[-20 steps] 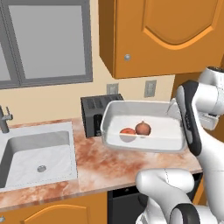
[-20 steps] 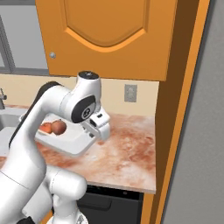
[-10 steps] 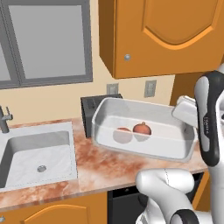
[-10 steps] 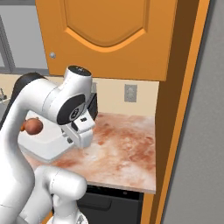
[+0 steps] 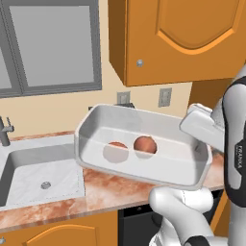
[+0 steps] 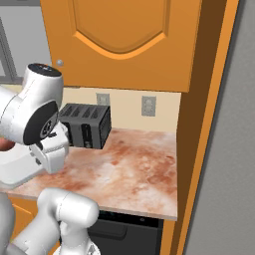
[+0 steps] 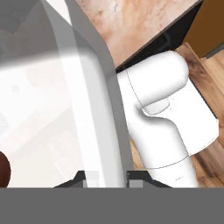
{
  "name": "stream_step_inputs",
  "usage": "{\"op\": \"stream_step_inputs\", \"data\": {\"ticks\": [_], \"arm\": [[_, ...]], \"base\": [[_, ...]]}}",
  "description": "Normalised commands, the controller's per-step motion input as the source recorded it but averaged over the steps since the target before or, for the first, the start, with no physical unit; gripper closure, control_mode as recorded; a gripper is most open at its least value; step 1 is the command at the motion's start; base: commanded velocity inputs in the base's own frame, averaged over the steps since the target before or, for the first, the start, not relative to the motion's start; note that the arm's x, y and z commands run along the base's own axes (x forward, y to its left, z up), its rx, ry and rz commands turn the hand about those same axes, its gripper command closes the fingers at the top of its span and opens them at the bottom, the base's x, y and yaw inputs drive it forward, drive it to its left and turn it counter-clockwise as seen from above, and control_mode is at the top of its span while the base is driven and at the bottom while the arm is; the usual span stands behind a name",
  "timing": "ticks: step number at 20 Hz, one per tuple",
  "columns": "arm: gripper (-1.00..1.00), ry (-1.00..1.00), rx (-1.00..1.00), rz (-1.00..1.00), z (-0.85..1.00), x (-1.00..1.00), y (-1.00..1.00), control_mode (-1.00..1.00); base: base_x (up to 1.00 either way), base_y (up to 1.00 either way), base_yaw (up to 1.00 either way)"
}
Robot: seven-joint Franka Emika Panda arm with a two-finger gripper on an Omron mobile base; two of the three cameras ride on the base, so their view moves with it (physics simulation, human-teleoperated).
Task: Take the squash and onion out of the freezer and place them in the tupperware container on the counter. Then put the tupperware containing the vegetables back in the freezer.
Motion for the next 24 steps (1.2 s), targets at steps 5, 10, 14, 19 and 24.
{"op": "stream_step_inputs", "data": {"ticks": [5,10,14,19,24], "arm": [[1.00,0.00,0.01,0.00,0.45,-0.67,0.55,-1.00],[1.00,-0.01,0.00,-0.02,0.51,-0.52,0.37,-1.00],[1.00,-0.05,0.00,-0.04,0.32,-0.29,0.16,-1.00],[1.00,-0.13,0.00,-0.01,0.12,-0.43,0.08,-1.00],[1.00,-0.11,-0.03,-0.02,0.00,-0.13,0.00,-1.00]], "base": [[0.00,0.00,0.00],[0.00,0.00,0.00],[0.00,0.00,0.00],[0.00,0.00,0.00],[0.00,0.00,0.00]]}}
